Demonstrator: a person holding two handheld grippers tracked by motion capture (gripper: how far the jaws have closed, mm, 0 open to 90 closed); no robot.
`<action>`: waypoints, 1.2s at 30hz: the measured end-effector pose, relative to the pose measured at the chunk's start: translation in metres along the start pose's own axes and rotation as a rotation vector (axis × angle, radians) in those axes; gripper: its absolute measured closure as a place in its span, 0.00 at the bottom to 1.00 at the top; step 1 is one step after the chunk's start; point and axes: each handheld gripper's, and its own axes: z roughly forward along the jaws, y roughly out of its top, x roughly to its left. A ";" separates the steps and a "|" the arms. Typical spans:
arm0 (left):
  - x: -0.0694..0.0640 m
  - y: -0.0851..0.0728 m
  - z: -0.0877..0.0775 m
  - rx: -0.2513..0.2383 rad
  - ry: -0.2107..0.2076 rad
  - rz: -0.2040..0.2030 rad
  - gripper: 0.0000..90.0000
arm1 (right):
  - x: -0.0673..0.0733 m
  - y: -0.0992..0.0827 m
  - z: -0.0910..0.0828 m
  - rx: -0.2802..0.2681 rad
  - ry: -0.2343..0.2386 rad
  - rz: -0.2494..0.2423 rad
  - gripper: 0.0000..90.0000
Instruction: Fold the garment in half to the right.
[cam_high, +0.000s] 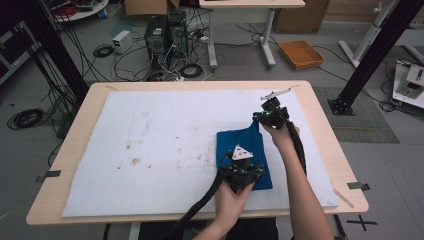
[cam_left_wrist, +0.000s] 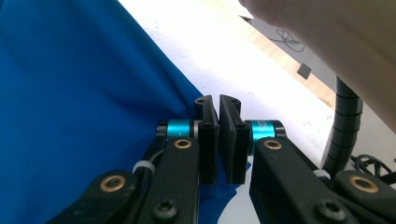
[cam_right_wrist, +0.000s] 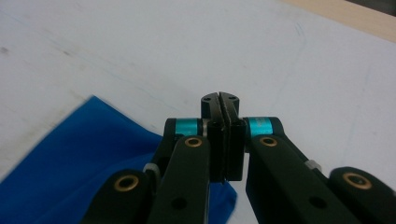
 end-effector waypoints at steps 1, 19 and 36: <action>0.000 0.000 0.002 -0.002 -0.006 0.002 0.95 | -0.001 -0.001 0.001 0.014 -0.018 -0.015 1.00; 0.014 0.001 -0.043 -0.099 -0.054 0.087 0.55 | -0.008 -0.044 -0.031 -0.029 -0.081 0.131 0.78; 0.086 -0.023 -0.159 -0.110 0.085 0.051 0.53 | 0.045 -0.176 -0.089 -0.094 0.140 0.303 0.72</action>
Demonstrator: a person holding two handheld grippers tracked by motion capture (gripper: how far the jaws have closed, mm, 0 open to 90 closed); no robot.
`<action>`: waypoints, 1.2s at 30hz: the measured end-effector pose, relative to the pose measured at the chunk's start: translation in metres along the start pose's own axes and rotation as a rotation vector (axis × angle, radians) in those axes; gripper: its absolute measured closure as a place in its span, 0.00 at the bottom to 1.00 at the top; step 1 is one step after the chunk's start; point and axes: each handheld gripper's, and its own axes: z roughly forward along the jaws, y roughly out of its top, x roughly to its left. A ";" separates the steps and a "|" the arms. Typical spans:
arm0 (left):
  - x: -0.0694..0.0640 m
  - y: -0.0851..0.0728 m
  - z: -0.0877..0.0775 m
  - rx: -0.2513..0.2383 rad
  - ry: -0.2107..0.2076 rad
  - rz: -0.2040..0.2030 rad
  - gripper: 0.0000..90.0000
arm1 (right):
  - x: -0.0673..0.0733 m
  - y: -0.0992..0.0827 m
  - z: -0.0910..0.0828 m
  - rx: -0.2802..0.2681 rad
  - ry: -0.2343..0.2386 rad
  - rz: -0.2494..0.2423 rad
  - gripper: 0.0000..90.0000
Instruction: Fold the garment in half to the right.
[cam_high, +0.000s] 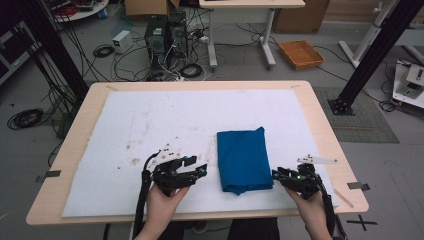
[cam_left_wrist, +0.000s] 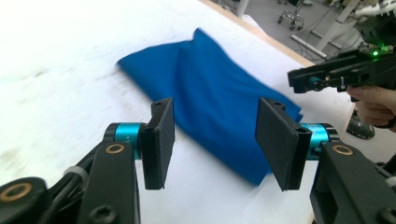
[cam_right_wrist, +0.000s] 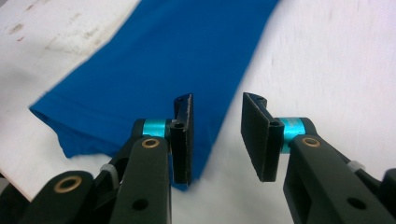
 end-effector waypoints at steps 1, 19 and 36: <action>0.004 -0.003 -0.003 0.001 0.006 -0.008 0.53 | -0.002 -0.003 0.002 -0.003 0.011 0.018 0.72; 0.008 -0.006 -0.012 0.009 0.010 -0.012 0.53 | 0.014 -0.029 -0.012 0.022 0.004 -0.048 0.99; 0.024 -0.007 -0.020 -0.009 0.060 0.007 0.48 | 0.001 0.048 0.009 -0.090 -0.070 -0.058 0.87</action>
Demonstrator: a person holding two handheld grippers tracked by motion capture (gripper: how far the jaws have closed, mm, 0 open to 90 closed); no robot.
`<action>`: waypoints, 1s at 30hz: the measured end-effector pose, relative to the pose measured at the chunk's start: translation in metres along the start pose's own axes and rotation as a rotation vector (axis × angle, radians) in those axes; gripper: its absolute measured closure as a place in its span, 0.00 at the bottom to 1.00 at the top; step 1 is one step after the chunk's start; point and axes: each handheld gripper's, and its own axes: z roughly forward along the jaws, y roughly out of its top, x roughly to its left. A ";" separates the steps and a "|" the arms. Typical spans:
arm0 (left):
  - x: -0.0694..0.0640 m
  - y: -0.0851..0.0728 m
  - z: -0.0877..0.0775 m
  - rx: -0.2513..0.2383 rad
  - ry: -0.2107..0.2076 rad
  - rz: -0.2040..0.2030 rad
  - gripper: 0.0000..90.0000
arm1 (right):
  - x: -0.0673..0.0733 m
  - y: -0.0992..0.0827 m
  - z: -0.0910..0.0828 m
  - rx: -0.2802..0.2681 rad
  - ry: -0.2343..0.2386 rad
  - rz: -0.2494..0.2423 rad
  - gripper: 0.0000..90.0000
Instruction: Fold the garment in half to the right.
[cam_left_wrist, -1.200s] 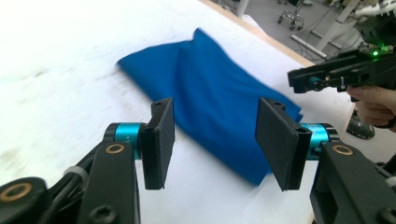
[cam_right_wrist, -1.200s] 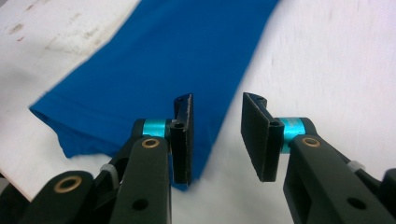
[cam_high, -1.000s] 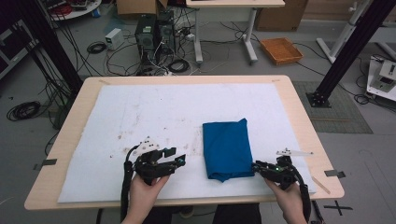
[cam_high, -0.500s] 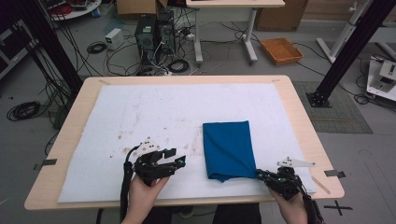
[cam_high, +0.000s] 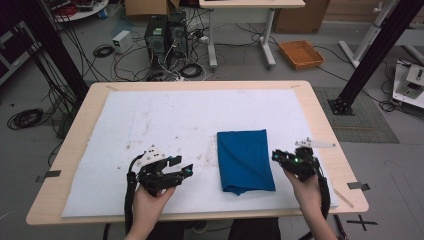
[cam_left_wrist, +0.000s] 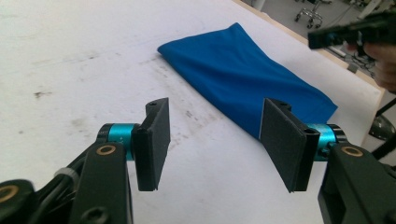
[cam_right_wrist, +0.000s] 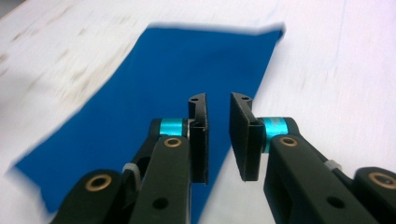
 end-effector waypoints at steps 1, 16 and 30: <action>0.002 0.000 -0.001 -0.004 0.002 -0.003 0.48 | -0.001 0.007 0.005 -0.005 -0.003 0.003 0.87; 0.019 -0.002 -0.007 -0.009 0.010 -0.026 0.47 | -0.049 0.052 0.102 0.042 -0.074 0.197 0.92; 0.021 -0.004 -0.004 0.007 0.006 -0.035 0.47 | -0.052 0.051 0.095 -0.001 -0.134 0.175 0.93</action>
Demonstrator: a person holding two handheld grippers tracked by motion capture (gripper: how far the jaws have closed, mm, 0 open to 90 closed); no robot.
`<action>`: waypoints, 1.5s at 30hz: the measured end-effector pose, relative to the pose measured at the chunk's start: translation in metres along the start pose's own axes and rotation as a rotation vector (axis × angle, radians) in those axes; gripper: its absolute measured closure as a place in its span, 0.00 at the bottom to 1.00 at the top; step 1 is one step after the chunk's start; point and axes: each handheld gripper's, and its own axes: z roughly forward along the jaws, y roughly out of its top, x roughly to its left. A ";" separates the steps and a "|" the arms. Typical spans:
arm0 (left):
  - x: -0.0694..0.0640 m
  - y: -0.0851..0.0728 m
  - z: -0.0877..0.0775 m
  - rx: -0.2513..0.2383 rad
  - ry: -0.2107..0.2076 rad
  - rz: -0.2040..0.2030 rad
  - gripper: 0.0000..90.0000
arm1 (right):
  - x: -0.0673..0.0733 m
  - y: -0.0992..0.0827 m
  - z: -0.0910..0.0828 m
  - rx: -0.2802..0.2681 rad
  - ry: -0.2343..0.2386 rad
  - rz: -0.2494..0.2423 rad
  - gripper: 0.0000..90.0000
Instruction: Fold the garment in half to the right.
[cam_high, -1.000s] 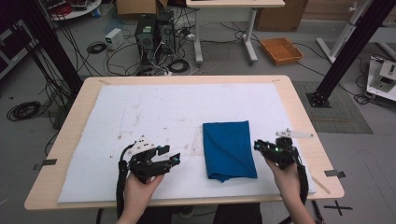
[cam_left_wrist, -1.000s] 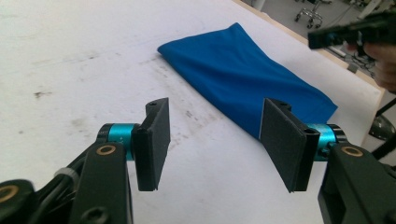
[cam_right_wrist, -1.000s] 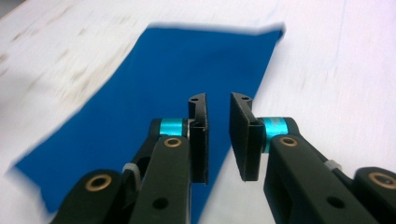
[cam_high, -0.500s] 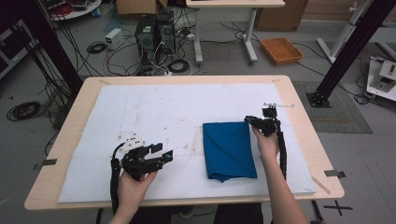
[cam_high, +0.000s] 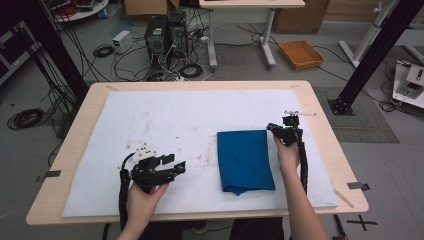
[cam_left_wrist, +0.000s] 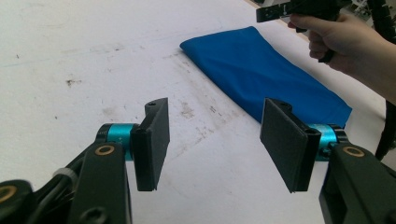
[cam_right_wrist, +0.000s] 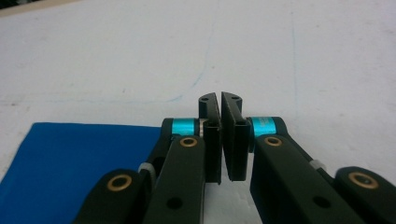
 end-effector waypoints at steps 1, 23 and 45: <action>0.000 0.000 0.000 -0.001 0.000 0.003 0.47 | -0.001 0.000 -0.001 0.002 -0.008 -0.005 0.89; 0.055 0.021 -0.051 -0.104 0.133 0.146 0.40 | 0.009 -0.028 -0.109 -0.131 0.111 -0.276 0.39; 0.070 0.026 -0.071 -0.127 0.207 0.176 0.40 | -0.015 -0.036 -0.132 -0.156 0.107 -0.252 0.34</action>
